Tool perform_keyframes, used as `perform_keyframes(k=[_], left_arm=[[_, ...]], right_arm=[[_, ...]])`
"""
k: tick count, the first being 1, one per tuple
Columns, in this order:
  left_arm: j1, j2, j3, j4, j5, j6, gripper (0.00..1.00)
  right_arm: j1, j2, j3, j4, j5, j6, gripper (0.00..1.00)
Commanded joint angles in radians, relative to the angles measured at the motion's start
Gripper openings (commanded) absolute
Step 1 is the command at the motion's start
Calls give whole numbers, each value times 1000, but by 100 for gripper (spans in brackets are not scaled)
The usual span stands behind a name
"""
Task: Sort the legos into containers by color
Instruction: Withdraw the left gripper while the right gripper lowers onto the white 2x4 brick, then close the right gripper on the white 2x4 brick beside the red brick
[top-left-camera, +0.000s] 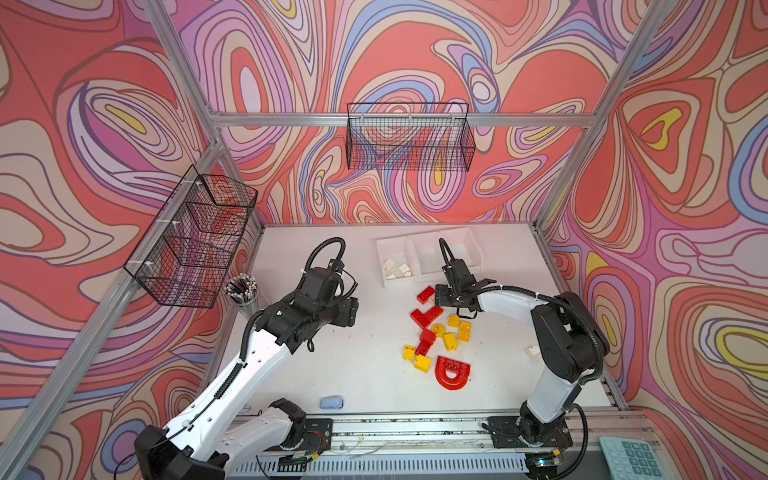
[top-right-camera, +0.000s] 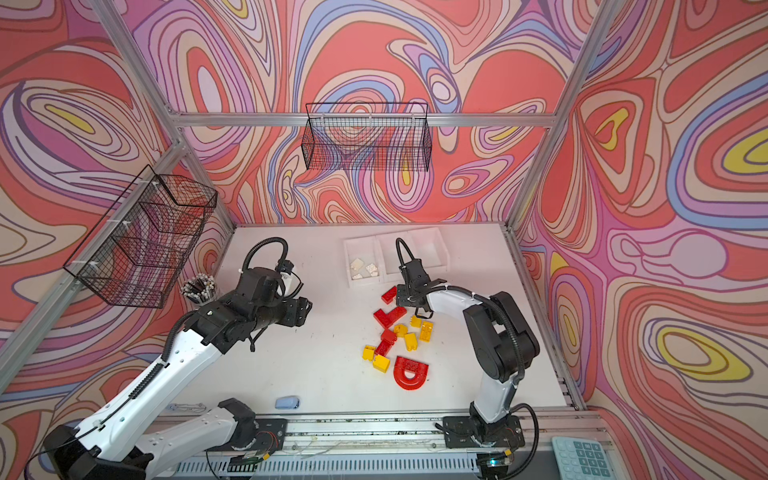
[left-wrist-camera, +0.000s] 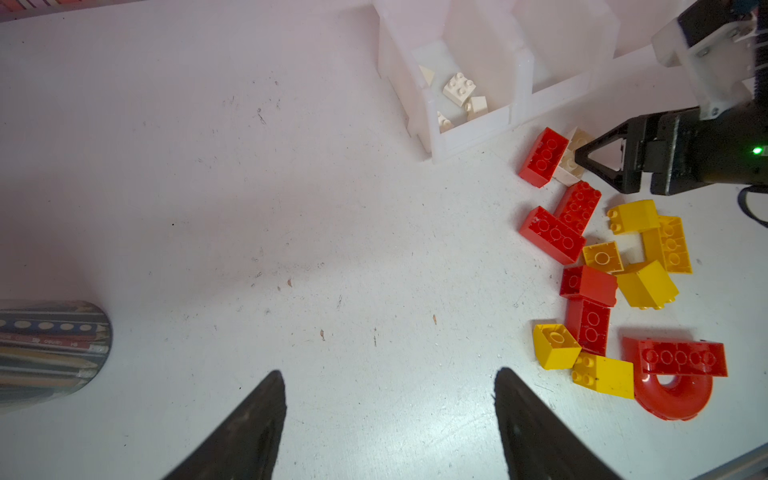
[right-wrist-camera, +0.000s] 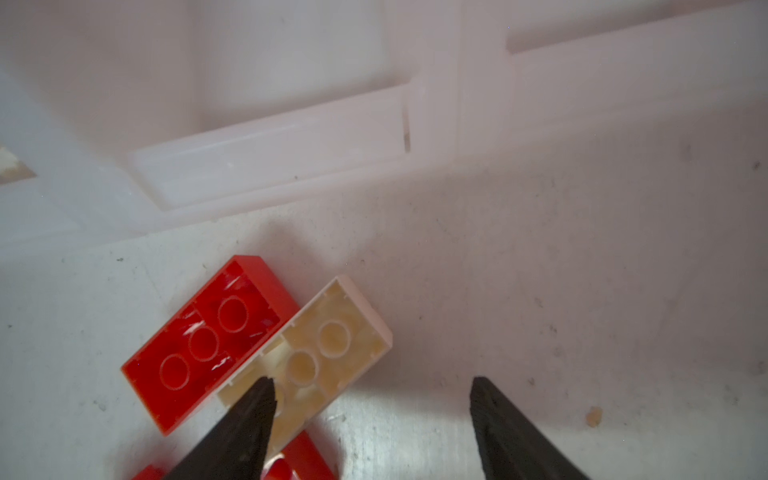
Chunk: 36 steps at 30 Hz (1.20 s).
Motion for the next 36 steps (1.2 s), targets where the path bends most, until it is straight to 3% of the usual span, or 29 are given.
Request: perform_keyframes(k=[1,23,32,36], left_arm=[[-1,-20,-9,0,-11,-8,79],[-1,-1,-8,-10,-6,-8,79],[-1,6,-5,-13,2,-8,79],[-1,9,-7,-13,0,-8,79]], right_arm=[[11,6,22,7,19,15,79],[55,126,79,-7,78,-2,80],[59,91,53,-22,92,-6,61],[59,63,46,-25,90,-10,68]])
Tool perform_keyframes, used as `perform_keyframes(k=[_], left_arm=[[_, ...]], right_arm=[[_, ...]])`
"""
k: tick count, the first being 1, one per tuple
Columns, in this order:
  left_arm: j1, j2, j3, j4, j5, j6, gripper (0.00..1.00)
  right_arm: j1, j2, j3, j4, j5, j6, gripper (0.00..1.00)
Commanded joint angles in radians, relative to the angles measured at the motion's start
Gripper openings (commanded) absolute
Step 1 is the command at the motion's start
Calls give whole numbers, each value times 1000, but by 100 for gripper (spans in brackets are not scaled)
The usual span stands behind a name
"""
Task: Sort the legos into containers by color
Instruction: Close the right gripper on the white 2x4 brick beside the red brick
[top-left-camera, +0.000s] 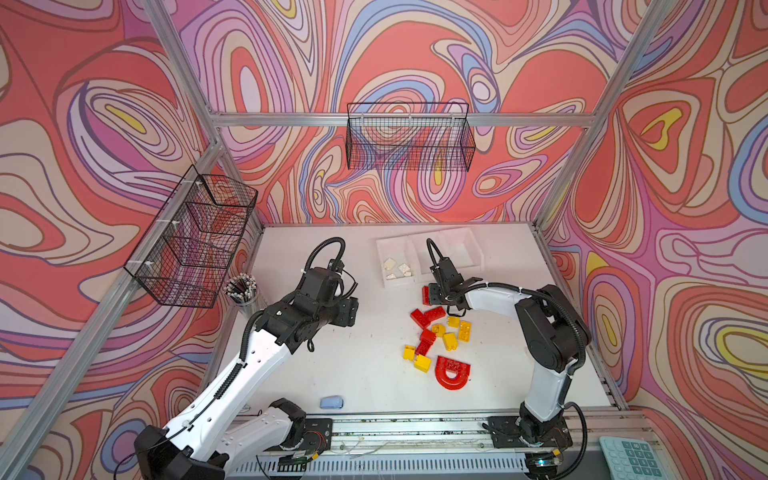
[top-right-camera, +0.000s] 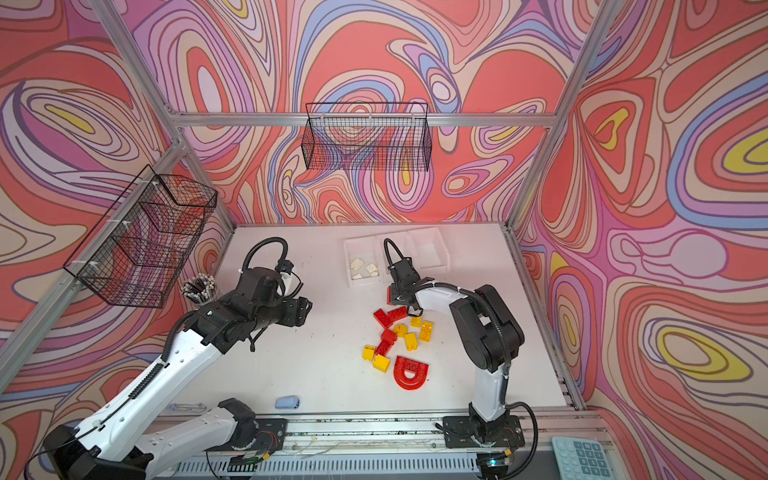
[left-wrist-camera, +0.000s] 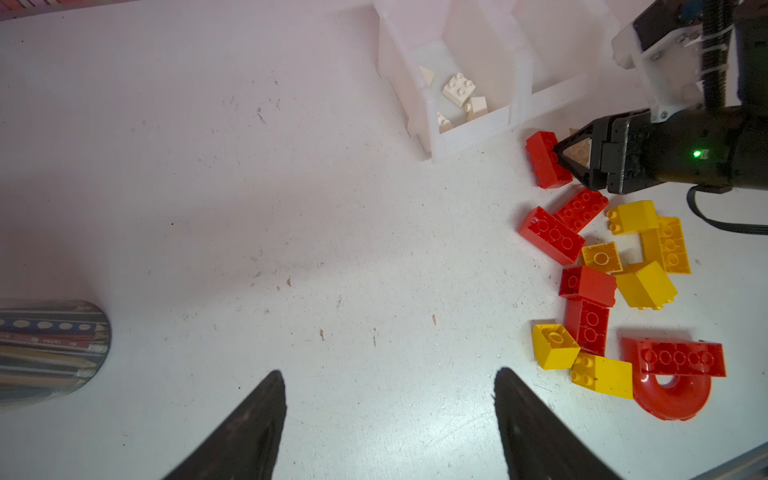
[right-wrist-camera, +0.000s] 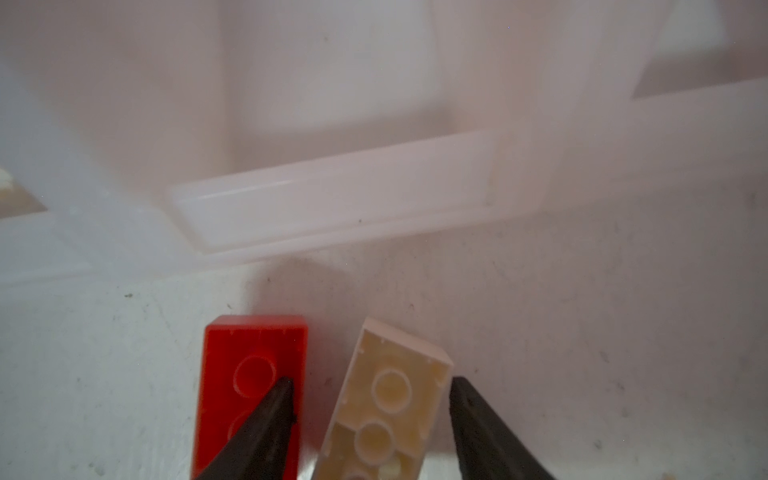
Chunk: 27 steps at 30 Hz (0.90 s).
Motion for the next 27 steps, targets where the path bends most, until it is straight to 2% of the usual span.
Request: perform_keyframes(k=[1,5,10,14,20,27], left_arm=[[-1,6,-6,-12,2,-6,79],[-1,9,-6,-17,4,-5,79],[-1,5,-6,-16,0,-8,79],[-1,5,-6,-14,1,-8,79],[-1,4,-6,-15,1,-8,79],[-1,6,-6,-16,3,-6,79]], right_arm=[[8,-33,-22,-54,16,-9,70],[10,-78,-8,-64,2,-13,73],[10,-114,12,-88,-1,-13,72],[10,-140,18,-101,15,-14,66],[10,-80,39,-101,30,-8,53],[10,-17,68,-115,44,-14,51]])
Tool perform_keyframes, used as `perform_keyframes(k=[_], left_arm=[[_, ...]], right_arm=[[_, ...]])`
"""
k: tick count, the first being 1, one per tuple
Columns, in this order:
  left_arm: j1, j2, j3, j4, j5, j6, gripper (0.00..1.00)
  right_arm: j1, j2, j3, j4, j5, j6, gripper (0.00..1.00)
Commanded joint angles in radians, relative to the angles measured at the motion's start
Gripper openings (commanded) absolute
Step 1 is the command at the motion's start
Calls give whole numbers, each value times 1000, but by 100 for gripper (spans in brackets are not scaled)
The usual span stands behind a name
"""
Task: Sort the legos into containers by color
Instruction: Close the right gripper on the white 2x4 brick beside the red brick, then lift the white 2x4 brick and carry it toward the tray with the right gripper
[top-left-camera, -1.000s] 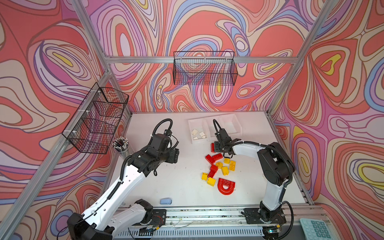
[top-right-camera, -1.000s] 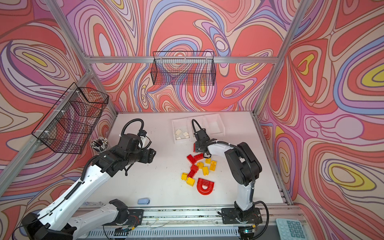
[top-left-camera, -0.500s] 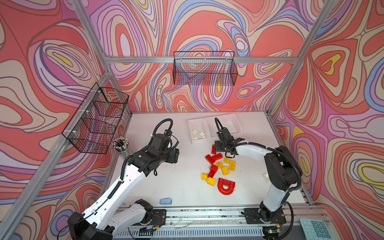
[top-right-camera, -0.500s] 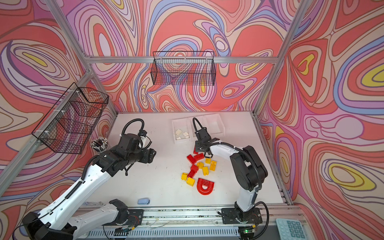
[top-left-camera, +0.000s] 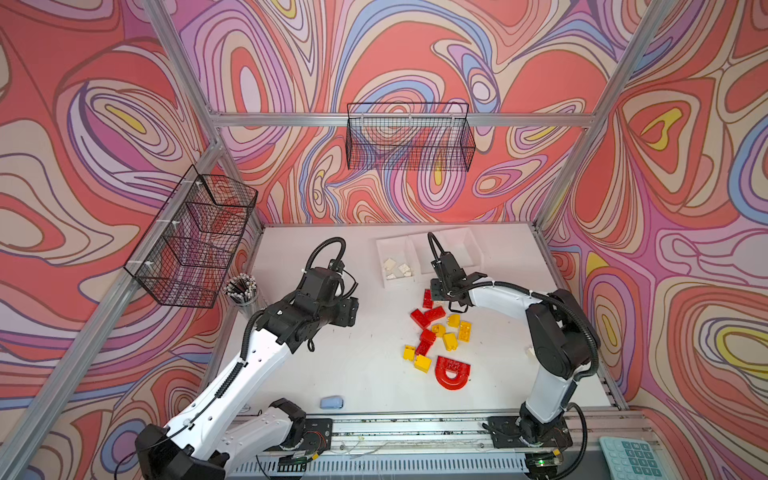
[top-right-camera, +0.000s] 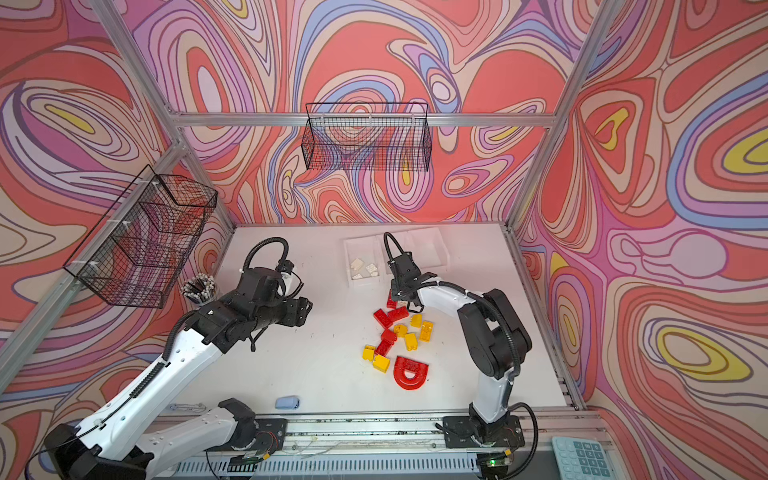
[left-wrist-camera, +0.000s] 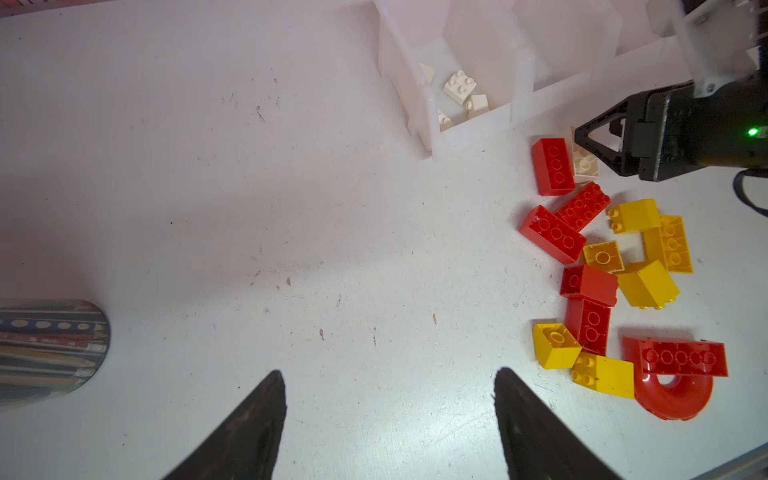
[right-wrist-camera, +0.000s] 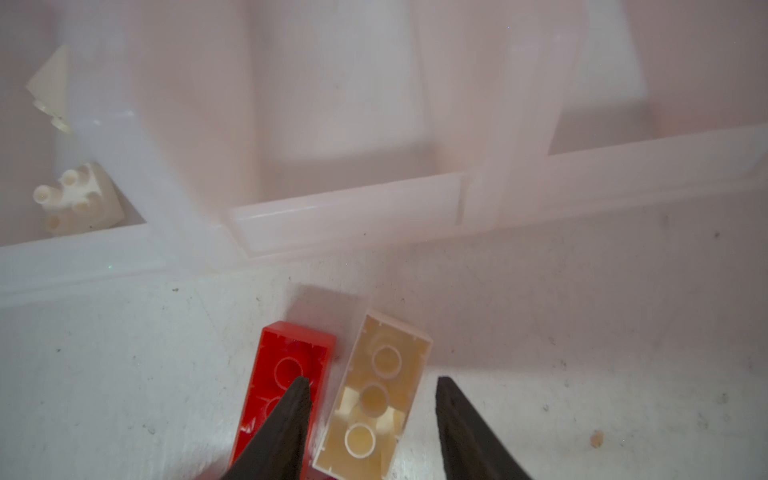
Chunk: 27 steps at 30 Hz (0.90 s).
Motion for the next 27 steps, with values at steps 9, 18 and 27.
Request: perform_keyframes(k=[9,18,27], left_arm=[[-1,8,-5,-14,8,-5,79],[-1,7,-5,-17,7,-5,79],[-1,-4,-4,-19,12,-8,79]], right_arm=[[4,64,22,-18,34,-7,55],[4,101,16,0,-2,0,54],[4,25,-1,-15,28,-9,28]])
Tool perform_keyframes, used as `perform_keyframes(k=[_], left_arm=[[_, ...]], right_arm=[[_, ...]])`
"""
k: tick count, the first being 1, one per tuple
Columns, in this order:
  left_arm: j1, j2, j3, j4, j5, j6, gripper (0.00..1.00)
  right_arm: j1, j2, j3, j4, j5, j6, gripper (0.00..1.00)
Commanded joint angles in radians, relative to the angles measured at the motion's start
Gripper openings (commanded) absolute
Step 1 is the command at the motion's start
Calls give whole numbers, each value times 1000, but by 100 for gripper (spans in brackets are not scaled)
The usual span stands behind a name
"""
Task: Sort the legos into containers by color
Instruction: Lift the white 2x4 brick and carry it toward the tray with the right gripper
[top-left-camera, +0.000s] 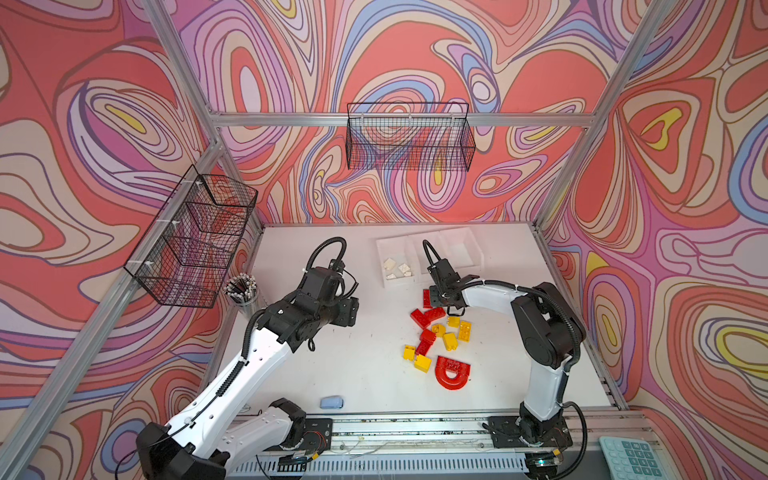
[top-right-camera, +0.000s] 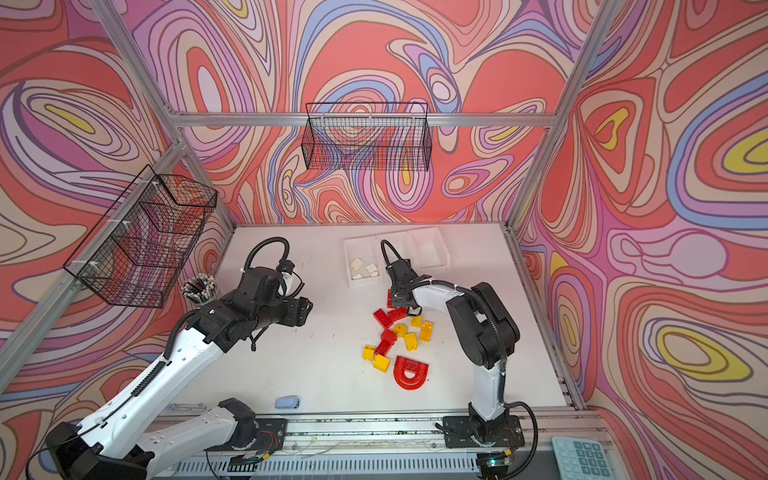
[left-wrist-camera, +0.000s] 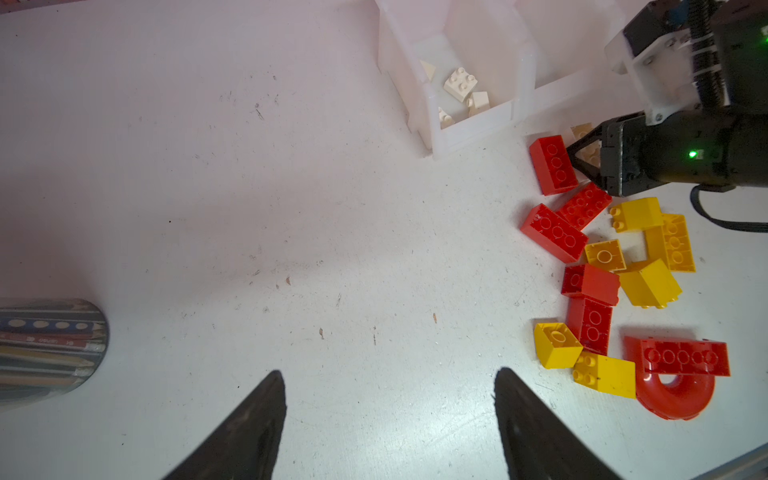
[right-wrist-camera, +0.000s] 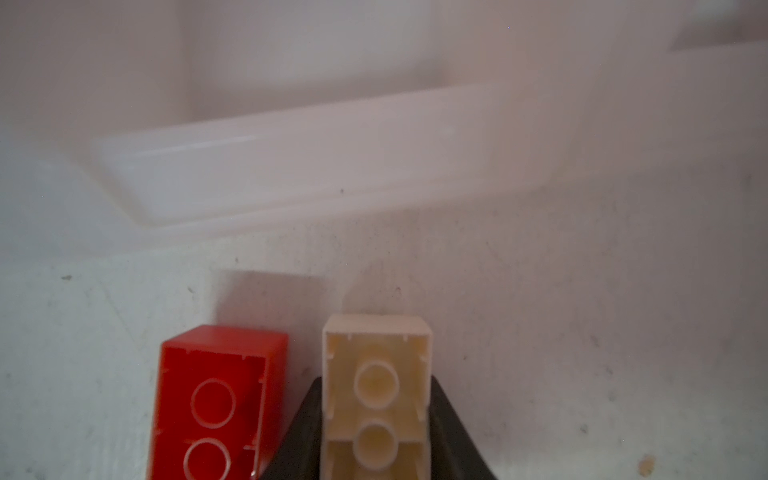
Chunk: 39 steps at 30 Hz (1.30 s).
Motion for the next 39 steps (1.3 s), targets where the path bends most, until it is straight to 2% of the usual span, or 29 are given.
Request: perform_keyframes(k=[1,5,10,14,19,25,28,39], left_arm=[[-2,-14,-3,-18,10,-8,79],[-3,-39,5,-30,-7,-6,79],[-10,-90,46,-69,33,-8,79],[-10,-174,39,-94,55,0,80],[-10,-297,-31,-117,45,24,80],[-10,-394,-133,-94,61,0,80],[-10,-404,-137,-92,70,0,81],[-11,-422,-149,-73,85,3,81]], right_arm=[[6,-66,2,-20,20,-6,27],[11,-123,46,-84,12,-22,20],[29,-198,155,-162,-44,-58,20],[43,-178,288,-203,-107,-94,20],[51,-49,492,-256,-184,-120,20],[63,118,695,-317,-206,-129,20],[63,202,790,-356,-204,-121,20],[66,359,918,-389,-157,-121,23]])
